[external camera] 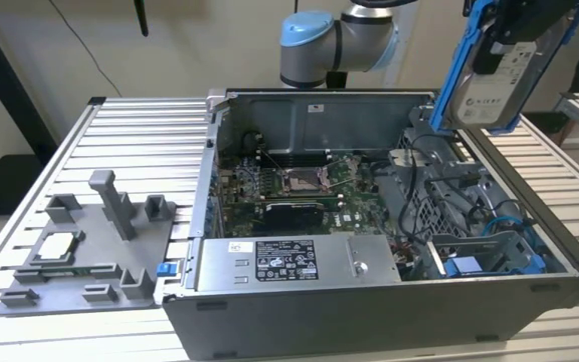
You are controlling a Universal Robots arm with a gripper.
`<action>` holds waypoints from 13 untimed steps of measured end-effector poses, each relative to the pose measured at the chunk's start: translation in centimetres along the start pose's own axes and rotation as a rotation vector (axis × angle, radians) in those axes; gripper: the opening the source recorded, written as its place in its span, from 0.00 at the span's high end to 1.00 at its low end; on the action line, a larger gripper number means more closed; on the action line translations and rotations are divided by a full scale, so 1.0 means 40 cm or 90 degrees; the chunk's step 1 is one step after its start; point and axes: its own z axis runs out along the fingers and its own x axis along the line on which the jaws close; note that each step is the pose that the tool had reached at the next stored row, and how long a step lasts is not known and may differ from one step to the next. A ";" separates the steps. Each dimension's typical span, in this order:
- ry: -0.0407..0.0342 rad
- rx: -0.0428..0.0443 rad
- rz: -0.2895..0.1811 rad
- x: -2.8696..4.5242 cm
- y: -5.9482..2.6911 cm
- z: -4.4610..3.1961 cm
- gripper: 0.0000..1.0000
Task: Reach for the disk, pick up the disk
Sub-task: 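Pick up the disk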
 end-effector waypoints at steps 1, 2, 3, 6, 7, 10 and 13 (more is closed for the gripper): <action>0.0000 0.0000 0.000 0.009 0.000 0.000 1.00; -0.0001 0.0000 0.000 0.020 0.000 0.000 1.00; -0.0001 0.0000 0.000 0.031 0.000 0.000 1.00; -0.0001 0.0000 0.000 0.062 0.001 0.000 1.00; 0.0000 0.0000 0.000 0.072 0.001 0.000 1.00; -0.0001 0.0000 0.000 0.106 0.002 0.000 1.00; 0.0000 0.0000 0.000 0.135 0.002 0.000 1.00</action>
